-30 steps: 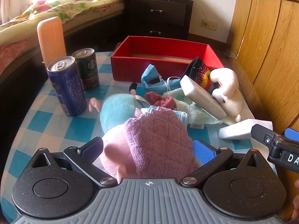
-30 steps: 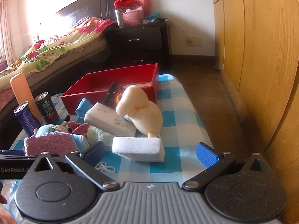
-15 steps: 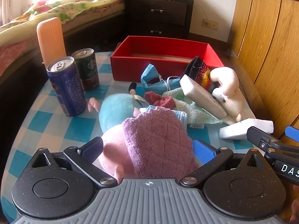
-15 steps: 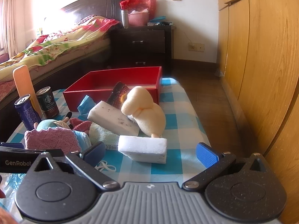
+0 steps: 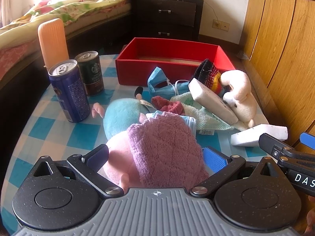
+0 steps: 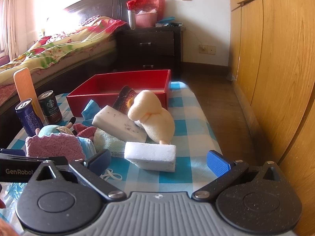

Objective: Organize soft objects

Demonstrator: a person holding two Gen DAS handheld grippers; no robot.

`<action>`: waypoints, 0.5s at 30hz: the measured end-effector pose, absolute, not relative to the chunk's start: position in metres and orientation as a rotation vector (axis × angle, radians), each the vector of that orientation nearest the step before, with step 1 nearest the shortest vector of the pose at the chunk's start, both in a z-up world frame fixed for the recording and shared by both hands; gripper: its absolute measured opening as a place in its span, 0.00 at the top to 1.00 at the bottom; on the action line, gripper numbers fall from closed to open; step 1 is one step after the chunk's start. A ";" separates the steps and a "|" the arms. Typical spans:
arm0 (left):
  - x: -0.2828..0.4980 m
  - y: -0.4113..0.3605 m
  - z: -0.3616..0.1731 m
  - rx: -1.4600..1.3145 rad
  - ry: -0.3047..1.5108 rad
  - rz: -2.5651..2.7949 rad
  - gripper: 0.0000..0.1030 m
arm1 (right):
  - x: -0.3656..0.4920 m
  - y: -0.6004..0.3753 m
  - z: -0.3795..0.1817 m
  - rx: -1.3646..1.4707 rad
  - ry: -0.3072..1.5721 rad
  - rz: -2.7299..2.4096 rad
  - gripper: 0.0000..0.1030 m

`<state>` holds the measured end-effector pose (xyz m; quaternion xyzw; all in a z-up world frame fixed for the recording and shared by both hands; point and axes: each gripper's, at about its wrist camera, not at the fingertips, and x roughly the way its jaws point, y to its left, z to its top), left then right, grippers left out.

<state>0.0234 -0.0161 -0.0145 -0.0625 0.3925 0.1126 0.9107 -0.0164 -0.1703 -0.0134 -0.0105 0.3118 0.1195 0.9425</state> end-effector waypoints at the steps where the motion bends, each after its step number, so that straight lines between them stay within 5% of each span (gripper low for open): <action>1: 0.023 -0.016 -0.015 -0.127 0.809 0.231 0.05 | -0.016 -0.170 -0.013 -0.023 0.634 0.243 0.18; 15: 0.016 -0.018 -0.015 -0.105 0.777 0.176 0.05 | -0.010 -0.177 -0.015 0.013 0.654 0.221 0.18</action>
